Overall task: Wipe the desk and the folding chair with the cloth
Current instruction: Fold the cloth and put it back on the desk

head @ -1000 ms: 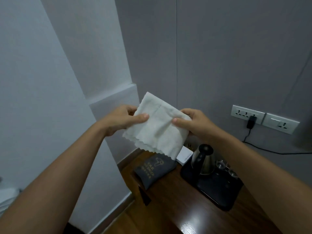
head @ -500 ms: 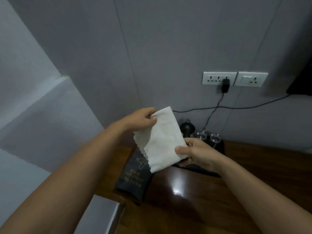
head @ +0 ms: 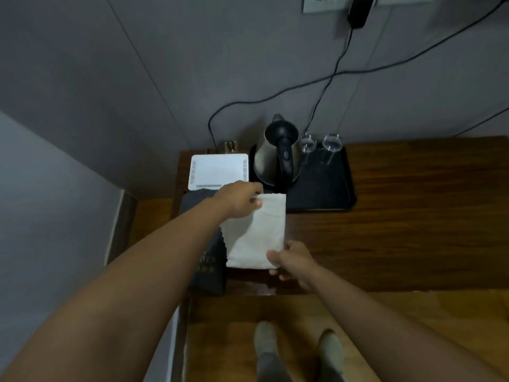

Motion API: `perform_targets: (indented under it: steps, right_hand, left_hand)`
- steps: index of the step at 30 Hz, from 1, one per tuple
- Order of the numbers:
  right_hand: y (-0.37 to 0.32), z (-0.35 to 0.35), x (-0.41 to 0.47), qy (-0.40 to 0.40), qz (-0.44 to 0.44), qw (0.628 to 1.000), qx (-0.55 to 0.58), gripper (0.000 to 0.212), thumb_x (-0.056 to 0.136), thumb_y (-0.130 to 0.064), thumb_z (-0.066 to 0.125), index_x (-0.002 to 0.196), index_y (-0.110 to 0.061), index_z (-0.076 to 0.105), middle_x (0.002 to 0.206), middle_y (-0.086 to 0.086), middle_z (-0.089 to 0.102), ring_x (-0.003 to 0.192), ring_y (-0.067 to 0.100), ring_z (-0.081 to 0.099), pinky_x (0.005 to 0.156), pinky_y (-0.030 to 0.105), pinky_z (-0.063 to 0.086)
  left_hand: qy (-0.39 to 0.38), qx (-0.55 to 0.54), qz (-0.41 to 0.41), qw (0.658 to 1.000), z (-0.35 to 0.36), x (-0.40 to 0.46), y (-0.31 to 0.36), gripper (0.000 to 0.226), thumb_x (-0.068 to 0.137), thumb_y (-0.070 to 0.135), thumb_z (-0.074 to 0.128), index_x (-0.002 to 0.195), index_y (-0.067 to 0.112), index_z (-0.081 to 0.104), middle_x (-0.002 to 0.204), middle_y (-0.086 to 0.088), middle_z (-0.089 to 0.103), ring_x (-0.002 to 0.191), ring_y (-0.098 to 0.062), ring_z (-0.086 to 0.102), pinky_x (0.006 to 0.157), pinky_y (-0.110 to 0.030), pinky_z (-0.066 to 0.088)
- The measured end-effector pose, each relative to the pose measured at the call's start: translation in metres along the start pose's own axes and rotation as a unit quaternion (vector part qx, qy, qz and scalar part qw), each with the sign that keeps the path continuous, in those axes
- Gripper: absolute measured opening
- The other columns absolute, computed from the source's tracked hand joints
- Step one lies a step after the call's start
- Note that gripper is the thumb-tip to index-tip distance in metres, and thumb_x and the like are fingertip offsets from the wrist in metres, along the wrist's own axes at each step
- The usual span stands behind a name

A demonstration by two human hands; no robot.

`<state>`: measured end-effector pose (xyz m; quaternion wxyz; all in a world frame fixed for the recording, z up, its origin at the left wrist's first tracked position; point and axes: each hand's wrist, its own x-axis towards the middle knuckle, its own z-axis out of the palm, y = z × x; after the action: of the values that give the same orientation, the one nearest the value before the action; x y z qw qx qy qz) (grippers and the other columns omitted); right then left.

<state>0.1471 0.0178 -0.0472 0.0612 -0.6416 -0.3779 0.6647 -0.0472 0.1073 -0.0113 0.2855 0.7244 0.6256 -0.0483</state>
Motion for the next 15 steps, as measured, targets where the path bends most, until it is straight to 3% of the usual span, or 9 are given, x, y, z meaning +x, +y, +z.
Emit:
perform_targets:
  steps: [6,11,13,15]
  right_hand:
    - [0.054,0.018,0.053,0.003,0.053,0.999,0.001,0.013,0.104,-0.024,0.063,0.092,-0.021,0.060,0.086,0.001,0.070,0.066,0.014,0.068,0.051,0.023,0.048]
    - [0.080,0.028,0.085,0.023,0.061,0.998,-0.027,0.015,0.102,-0.029,0.063,0.096,-0.016,0.065,0.083,0.005,0.073,0.052,0.011,0.065,0.048,0.027,0.049]
    - [0.083,0.032,0.096,0.059,0.031,0.991,-0.120,0.032,0.099,-0.040,0.065,0.108,-0.009,0.067,0.095,0.011,0.076,0.067,0.020,0.073,0.060,0.034,0.058]
    - [0.082,0.036,0.102,0.124,0.006,0.957,-0.262,0.060,0.091,-0.056,0.067,0.124,-0.008,0.056,0.113,0.009,0.071,0.100,0.029,0.072,0.079,0.041,0.059]
  left_hand:
    - [0.030,0.020,-0.012,0.999,0.088,0.027,-0.030,0.032,0.093,0.041,0.057,0.117,0.019,0.057,0.116,-0.007,0.067,0.107,-0.031,0.061,0.087,-0.042,0.048]
    - [0.062,0.069,-0.014,0.996,0.144,0.045,-0.043,0.030,0.094,0.038,0.054,0.117,0.019,0.058,0.115,-0.008,0.067,0.109,-0.031,0.058,0.088,-0.042,0.036]
    - [0.103,0.111,-0.025,0.988,0.156,0.048,-0.043,0.030,0.093,0.036,0.056,0.117,0.018,0.059,0.115,-0.007,0.065,0.108,-0.031,0.055,0.089,-0.044,0.034]
    - [0.159,0.135,-0.041,0.977,0.164,0.042,-0.038,0.033,0.089,0.030,0.061,0.119,0.016,0.059,0.115,-0.008,0.061,0.108,-0.030,0.053,0.090,-0.044,0.035]
